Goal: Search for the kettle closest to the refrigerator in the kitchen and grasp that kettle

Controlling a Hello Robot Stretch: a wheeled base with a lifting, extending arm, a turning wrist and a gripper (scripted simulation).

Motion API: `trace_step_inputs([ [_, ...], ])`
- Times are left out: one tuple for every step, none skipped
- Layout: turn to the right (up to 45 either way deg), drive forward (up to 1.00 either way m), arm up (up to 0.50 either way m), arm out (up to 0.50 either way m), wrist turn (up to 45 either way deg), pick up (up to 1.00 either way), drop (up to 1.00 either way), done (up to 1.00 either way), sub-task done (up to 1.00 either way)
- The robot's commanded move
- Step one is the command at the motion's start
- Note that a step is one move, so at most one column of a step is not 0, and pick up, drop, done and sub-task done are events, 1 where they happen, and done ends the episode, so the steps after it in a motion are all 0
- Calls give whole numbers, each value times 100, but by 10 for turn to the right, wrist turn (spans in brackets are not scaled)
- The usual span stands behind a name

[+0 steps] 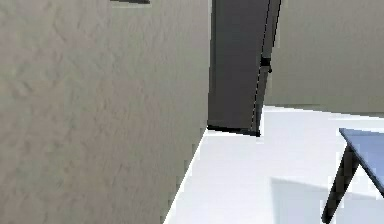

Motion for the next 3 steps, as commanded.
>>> trace_step_inputs([
  [0,0,0,0,0,100,0,0,0],
  [0,0,10,0,0,0,0,0,0],
  [0,0,0,0,0,0,0,100,0],
])
